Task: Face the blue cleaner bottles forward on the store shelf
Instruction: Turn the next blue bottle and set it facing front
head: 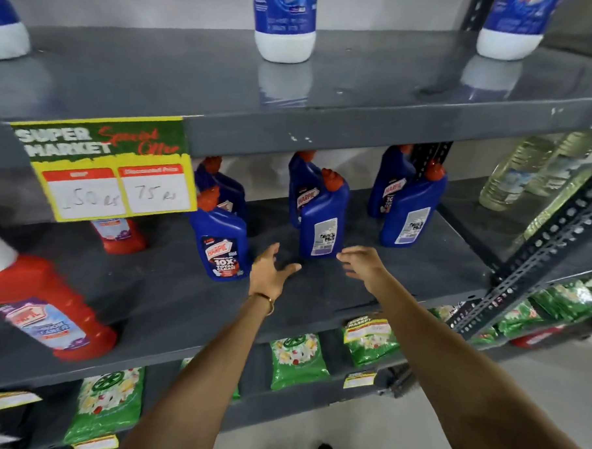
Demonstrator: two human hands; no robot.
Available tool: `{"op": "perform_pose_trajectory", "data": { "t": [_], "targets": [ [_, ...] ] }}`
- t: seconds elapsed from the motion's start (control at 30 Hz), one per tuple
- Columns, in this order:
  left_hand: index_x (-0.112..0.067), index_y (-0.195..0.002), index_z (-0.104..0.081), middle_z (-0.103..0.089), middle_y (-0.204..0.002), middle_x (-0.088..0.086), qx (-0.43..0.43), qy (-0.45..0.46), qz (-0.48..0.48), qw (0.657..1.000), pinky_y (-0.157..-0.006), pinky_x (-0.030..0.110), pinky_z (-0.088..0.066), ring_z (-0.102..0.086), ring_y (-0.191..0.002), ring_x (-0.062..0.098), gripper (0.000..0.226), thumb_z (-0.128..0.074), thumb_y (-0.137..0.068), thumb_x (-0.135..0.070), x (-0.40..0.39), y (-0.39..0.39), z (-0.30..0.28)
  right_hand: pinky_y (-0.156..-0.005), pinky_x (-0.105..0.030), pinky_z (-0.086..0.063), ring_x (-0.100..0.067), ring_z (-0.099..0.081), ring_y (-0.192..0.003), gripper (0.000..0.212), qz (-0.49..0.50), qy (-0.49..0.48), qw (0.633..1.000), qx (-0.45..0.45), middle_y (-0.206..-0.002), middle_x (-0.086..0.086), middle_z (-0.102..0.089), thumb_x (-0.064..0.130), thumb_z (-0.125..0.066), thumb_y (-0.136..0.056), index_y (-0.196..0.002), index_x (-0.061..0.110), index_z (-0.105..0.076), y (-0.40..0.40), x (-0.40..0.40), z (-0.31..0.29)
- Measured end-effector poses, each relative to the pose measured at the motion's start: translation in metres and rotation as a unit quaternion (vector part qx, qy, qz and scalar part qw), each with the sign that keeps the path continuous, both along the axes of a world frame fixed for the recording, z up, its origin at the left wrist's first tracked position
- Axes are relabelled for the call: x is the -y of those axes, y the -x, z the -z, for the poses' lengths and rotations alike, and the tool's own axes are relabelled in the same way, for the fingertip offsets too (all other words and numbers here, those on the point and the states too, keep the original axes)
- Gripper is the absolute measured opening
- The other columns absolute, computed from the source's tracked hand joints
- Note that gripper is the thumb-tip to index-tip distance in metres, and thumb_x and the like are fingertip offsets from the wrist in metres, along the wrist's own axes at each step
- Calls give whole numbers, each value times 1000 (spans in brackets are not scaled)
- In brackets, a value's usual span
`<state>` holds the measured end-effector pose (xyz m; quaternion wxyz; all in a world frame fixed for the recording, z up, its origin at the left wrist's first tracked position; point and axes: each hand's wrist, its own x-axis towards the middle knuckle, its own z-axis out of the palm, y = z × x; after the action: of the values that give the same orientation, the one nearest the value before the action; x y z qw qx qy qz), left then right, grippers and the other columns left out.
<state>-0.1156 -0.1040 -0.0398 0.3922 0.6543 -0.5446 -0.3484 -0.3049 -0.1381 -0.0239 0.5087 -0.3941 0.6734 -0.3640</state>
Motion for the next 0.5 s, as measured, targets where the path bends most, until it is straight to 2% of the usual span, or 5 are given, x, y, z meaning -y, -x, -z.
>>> {"op": "perform_pose_trajectory", "data": {
  "t": [0.1,0.17,0.27,0.37,0.5],
  "targets": [
    [-6,-136,-38,-47,-140,15,-1,-27,-9,1000,-106,42,-40,-47,-127,29,77,-76,-71,-19,28,18,-4,-89,-38,-50,-30,-61,-104,44,-37,8,999,-26,-120,-22,-61,8,-69,-78,-120,0,-56,20,20,-1],
    [-3,-137,-34,-44,-142,16,-26,-59,-14,998,-109,43,-37,-45,-128,29,83,-78,-67,-11,45,27,-6,-93,-37,-48,-30,-58,-111,55,-90,21,996,-18,-125,-20,-58,4,-71,-75,-125,0,-49,27,33,-4],
    [0,-128,-45,-54,-134,17,-19,-76,-9,997,-106,38,-40,-51,-121,28,76,-80,-61,-2,62,35,-6,-103,-41,-43,-28,-53,-119,75,-176,50,983,-22,-133,-16,-53,-1,-75,-69,-134,2,-40,29,53,-6],
    [-2,-120,-52,-61,-125,16,-2,-81,-3,997,-97,35,-43,-56,-114,29,68,-81,-58,-1,67,41,-8,-96,-36,-46,-21,-57,-110,68,-252,81,964,-13,-130,-15,-57,-3,-76,-66,-127,5,-48,27,64,-3],
    [-3,-120,-53,-62,-122,18,-13,-80,2,997,-98,40,-46,-58,-112,31,68,-81,-58,-2,68,46,-9,-92,-34,-49,-20,-61,-103,61,-275,104,956,-3,-124,-17,-61,-3,-75,-66,-122,6,-52,25,66,3]
  ]
}}
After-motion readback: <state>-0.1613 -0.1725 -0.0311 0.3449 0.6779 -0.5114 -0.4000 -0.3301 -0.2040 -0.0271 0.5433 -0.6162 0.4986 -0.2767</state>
